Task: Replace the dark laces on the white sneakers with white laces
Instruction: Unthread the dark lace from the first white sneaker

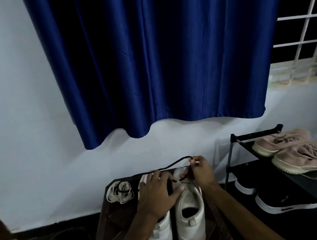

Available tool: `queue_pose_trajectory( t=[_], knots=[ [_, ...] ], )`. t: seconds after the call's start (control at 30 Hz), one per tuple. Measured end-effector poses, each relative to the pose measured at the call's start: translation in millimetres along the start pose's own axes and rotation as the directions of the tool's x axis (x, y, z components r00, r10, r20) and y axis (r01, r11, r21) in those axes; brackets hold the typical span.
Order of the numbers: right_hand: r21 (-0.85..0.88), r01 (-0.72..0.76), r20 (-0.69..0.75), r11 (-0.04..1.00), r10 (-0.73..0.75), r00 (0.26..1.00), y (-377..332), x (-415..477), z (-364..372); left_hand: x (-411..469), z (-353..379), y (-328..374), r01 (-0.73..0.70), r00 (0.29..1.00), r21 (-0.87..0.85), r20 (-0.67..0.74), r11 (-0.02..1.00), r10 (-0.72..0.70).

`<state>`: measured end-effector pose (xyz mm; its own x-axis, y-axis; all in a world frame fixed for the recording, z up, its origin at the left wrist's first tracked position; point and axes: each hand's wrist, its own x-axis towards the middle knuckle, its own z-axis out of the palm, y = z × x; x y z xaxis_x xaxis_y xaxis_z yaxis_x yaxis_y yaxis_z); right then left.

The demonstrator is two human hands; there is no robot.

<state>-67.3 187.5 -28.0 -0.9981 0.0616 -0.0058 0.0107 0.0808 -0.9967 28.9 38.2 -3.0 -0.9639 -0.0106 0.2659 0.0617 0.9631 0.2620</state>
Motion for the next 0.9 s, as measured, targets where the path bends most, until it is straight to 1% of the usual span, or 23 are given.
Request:
queue_pose_trajectory(
  t=[0.03, 0.07, 0.1, 0.13, 0.17, 0.2, 0.23, 0.27, 0.3, 0.37, 0.4, 0.47, 0.57, 0.63, 0.67, 0.73, 0.77, 0.8, 0.87, 0.9],
  knots=[
    [-0.1, 0.046, -0.019, 0.994, -0.048, 0.999, 0, 0, -4, -1, 1, -1, -0.072, 0.997, -0.001, -0.005, 0.997, 0.072],
    [-0.223, 0.096, -0.005, 0.97, -0.1, 0.995, -1, -1, -7, -3, 0, -1, -0.135, 0.991, 0.002, 0.007, 0.991, 0.135],
    [-0.348, 0.163, 0.026, 0.923, -0.164, 0.986, -3, -4, -10, -4, -1, -1, -0.178, 0.984, 0.01, 0.027, 0.984, 0.178],
    [-0.477, 0.243, 0.078, 0.845, -0.235, 0.969, -5, -7, -13, -4, -2, -1, -0.199, 0.979, 0.01, 0.043, 0.98, 0.198],
    [-0.586, 0.325, 0.14, 0.742, -0.303, 0.943, -5, -7, -14, -5, -3, -1, -0.203, 0.978, 0.002, 0.056, 0.979, 0.203],
    [-0.655, 0.411, 0.21, 0.634, -0.37, 0.905, -8, -8, -16, -5, -3, -1, -0.206, 0.976, -0.005, 0.066, 0.978, 0.206],
    [-0.687, 0.488, 0.287, 0.538, -0.416, 0.863, -9, -6, -17, -5, -3, -1, -0.22, 0.972, -0.002, 0.078, 0.976, 0.219],
    [-0.694, 0.549, 0.374, 0.465, -0.418, 0.828, -12, -3, -19, -5, -3, -1, -0.239, 0.967, 0.004, 0.094, 0.971, 0.238],
    [-0.69, 0.584, 0.466, 0.427, -0.354, 0.811, -16, 0, -22, -4, -4, 0, -0.255, 0.961, 0.005, 0.109, 0.967, 0.253],
    [-0.709, 0.589, 0.584, 0.388, -0.146, 0.799, -20, 6, -27, -4, -6, 0, -0.263, 0.958, 0.001, 0.118, 0.965, 0.261],
    [-0.721, 0.58, 0.595, 0.379, -0.088, 0.799, -22, 7, -29, -5, -5, 1, -0.258, 0.96, 0.001, 0.112, 0.966, 0.256],
    [-0.717, 0.585, 0.596, 0.38, -0.102, 0.797, -23, 6, -29, -5, -4, 2, -0.242, 0.967, 0.009, 0.085, 0.97, 0.241],
    [-0.717, 0.603, 0.588, 0.349, -0.159, 0.793, -18, 4, -24, -6, 0, 3, -0.226, 0.974, 0.045, 0.034, 0.973, 0.225],
    [-0.697, 0.614, 0.594, 0.37, -0.182, 0.783, -16, 1, -18, -5, 1, 4, -0.226, 0.974, 0.071, 0.006, 0.972, 0.226],
    [-0.665, 0.626, 0.604, 0.408, -0.2, 0.772, -16, -2, -16, -6, 2, 4, -0.23, 0.973, 0.081, 0.01, 0.97, 0.23],
    [-0.56, 0.613, 0.595, 0.557, -0.245, 0.766, -16, -8, -13, -5, 2, 4, -0.233, 0.972, 0.085, 0.027, 0.969, 0.231],
    [-0.502, 0.581, 0.563, 0.641, -0.267, 0.782, -14, -10, -13, -5, 2, 3, -0.228, 0.974, 0.075, 0.028, 0.971, 0.227],
    [-0.456, 0.529, 0.523, 0.716, -0.266, 0.81, -11, -10, -14, -5, 2, 3, -0.22, 0.975, 0.059, 0.024, 0.974, 0.219],
    [-0.335, 0.386, 0.492, 0.86, -0.19, 0.85, -7, -11, -19, -5, 2, 2, -0.209, 0.978, 0.051, 0.003, 0.977, 0.209],
    [-0.247, 0.305, 0.477, 0.92, -0.159, 0.865, -6, -11, -22, -5, 3, 1, -0.206, 0.979, 0.07, 0.004, 0.976, 0.206]
  ],
)
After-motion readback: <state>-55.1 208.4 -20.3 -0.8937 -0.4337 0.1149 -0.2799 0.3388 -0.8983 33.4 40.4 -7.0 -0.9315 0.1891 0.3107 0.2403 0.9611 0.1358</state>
